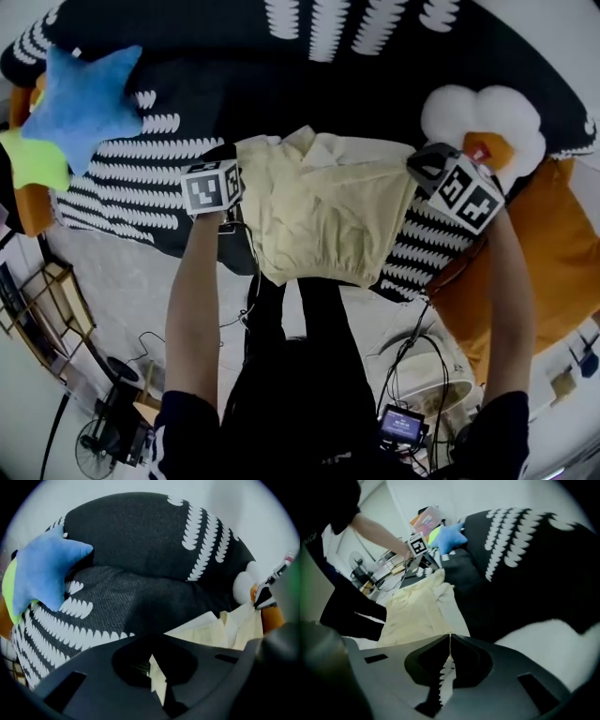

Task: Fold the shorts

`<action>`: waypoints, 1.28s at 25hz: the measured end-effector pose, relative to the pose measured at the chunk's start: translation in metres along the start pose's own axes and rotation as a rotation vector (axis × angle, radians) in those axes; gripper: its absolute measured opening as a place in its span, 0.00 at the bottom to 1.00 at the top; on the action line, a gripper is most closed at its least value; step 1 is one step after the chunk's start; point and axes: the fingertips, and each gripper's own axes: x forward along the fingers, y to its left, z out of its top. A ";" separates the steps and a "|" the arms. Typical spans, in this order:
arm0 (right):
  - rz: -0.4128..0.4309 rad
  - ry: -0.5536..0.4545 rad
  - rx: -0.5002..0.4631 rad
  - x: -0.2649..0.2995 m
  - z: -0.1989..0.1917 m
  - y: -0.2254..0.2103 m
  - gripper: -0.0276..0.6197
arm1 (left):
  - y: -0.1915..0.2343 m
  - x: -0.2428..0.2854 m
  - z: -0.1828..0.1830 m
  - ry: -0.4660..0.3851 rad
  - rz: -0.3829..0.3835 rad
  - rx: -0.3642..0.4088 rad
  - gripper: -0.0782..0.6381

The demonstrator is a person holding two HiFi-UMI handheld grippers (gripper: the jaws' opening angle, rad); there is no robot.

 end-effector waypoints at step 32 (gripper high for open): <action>-0.583 -0.158 0.598 -0.066 -0.084 -0.094 0.30 | 0.005 0.029 0.039 -0.068 0.002 0.094 0.30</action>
